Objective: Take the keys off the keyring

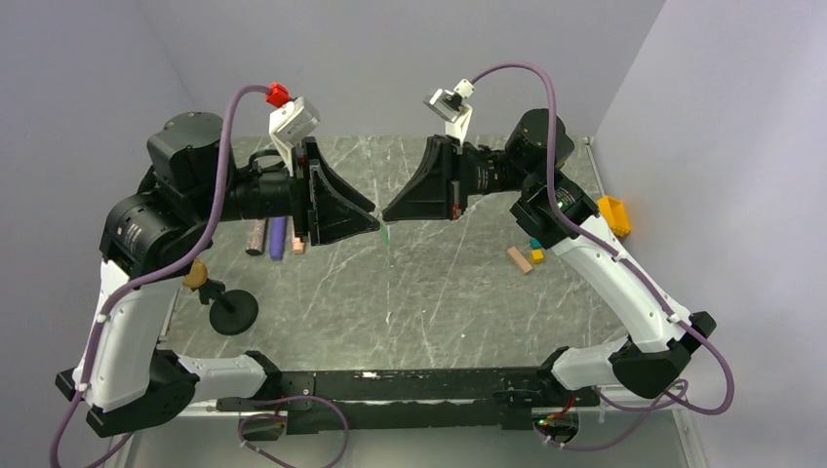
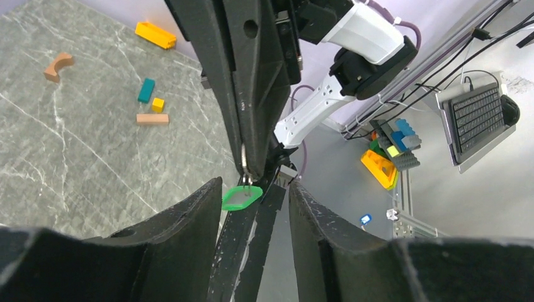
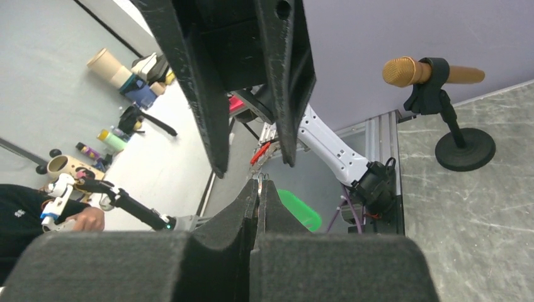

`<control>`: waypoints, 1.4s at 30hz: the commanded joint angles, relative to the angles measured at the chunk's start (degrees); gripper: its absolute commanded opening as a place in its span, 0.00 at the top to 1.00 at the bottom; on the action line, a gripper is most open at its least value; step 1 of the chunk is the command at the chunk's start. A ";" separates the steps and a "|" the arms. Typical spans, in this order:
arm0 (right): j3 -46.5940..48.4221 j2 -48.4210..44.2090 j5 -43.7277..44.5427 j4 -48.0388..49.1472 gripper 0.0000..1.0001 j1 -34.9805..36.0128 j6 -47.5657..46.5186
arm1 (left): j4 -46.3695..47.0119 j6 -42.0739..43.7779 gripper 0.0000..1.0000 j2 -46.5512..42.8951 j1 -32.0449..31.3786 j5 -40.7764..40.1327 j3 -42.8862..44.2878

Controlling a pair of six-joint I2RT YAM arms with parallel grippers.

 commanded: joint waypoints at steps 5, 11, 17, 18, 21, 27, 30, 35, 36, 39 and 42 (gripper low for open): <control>2.22 -0.84 -2.34 5.99 1.00 0.21 2.01 | 1.75 1.11 0.58 -0.60 0.02 2.41 -1.33; 2.74 -0.74 -1.98 5.75 1.00 0.16 1.79 | 6.81 -1.18 0.67 -2.49 0.02 3.33 -6.39; 2.01 -0.59 -1.93 6.80 1.00 0.19 2.46 | 11.93 -3.93 0.99 -3.78 0.01 4.42 -9.77; 2.18 -0.50 -2.02 5.88 1.00 0.19 1.89 | 11.31 -3.59 1.00 -3.68 0.06 4.26 -9.23; 3.73 -0.36 -1.75 -0.02 1.00 0.27 -2.34 | 8.28 -1.63 1.00 -2.89 0.03 4.55 -6.96; 4.24 -1.05 0.40 -9.74 1.00 1.26 -8.80 | 1.12 2.03 1.00 -1.30 0.08 6.03 -3.35; 7.18 -0.22 3.17 -19.72 1.00 3.07 -15.74 | -2.17 3.46 1.00 -0.73 0.02 7.18 -2.41; 11.82 1.70 7.77 -32.08 1.00 6.07 -24.06 | -5.14 4.42 1.00 -1.41 -0.09 7.39 -4.69; 12.38 1.89 8.55 -33.61 1.00 6.48 -24.99 | -5.56 4.46 1.00 -1.64 -0.15 7.48 -5.27; 13.97 2.48 11.07 -38.64 1.00 7.30 -28.41 | -7.10 4.52 1.00 -2.27 -0.76 6.86 -6.62; 14.72 2.86 13.09 -42.53 1.00 8.31 -30.60 | -9.13 4.87 1.00 -2.45 -2.11 5.19 -7.51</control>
